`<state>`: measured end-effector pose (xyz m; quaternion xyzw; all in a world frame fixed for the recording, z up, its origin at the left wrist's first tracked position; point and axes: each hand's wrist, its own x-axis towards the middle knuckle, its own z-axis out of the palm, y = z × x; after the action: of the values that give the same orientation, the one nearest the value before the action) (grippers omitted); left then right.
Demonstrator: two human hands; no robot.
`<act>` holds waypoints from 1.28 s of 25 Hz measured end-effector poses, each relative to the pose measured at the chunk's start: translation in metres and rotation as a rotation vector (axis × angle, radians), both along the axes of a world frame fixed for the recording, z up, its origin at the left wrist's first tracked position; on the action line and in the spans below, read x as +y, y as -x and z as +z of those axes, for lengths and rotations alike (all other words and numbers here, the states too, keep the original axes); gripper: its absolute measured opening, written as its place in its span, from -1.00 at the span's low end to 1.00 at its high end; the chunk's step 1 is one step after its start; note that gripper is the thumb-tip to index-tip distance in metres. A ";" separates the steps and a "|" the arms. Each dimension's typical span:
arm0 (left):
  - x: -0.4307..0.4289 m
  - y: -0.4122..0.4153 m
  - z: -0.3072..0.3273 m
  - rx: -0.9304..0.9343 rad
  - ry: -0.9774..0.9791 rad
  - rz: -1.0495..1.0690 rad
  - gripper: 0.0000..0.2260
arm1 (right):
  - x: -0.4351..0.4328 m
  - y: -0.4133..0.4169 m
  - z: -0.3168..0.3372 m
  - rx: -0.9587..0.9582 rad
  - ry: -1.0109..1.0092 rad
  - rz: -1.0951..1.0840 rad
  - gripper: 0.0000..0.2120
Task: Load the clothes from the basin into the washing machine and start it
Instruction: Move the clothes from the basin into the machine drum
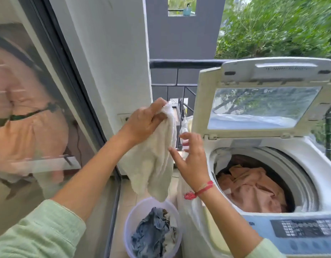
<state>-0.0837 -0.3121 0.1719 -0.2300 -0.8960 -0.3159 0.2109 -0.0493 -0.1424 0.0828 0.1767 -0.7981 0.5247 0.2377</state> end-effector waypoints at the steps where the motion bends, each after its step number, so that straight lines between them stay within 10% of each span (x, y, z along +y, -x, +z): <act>1: 0.017 0.001 0.015 0.037 0.078 -0.028 -0.79 | 0.023 0.012 0.011 -0.010 0.021 0.003 -0.53; 4: 0.072 0.001 0.054 0.320 0.248 -0.127 -0.84 | 0.088 0.048 0.043 -0.073 -0.088 0.165 -0.27; 7: 0.128 0.005 0.095 0.637 0.319 -0.166 -0.88 | 0.136 0.069 0.069 -0.164 -0.215 0.421 -0.64; 12: 0.159 0.030 0.129 0.752 0.352 0.030 -0.86 | 0.216 0.110 0.062 -0.247 0.218 0.448 -0.96; 16: 0.159 0.055 0.114 0.664 0.376 0.152 -0.81 | 0.279 0.123 0.104 -0.018 0.507 0.203 -0.93; 19: 0.168 0.075 0.094 0.547 0.326 0.181 -0.69 | 0.318 0.131 0.124 0.142 0.182 0.010 -0.83; 24: 0.182 0.109 0.050 0.350 0.383 0.121 -0.78 | 0.361 0.144 0.091 -0.365 -0.663 0.056 -0.83; 30: 0.195 0.121 -0.012 -0.048 0.488 0.047 -0.75 | 0.402 0.166 0.031 -0.492 -0.344 0.254 -0.57; 32: 0.199 0.122 -0.034 -0.315 0.556 0.044 -0.66 | 0.415 0.168 0.012 -0.727 -0.526 0.431 -0.52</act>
<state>-0.2055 -0.1132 0.1381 -0.2078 -0.9744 -0.0861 0.0055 -0.2170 0.2722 0.0948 0.1972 -0.8800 0.3704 -0.2224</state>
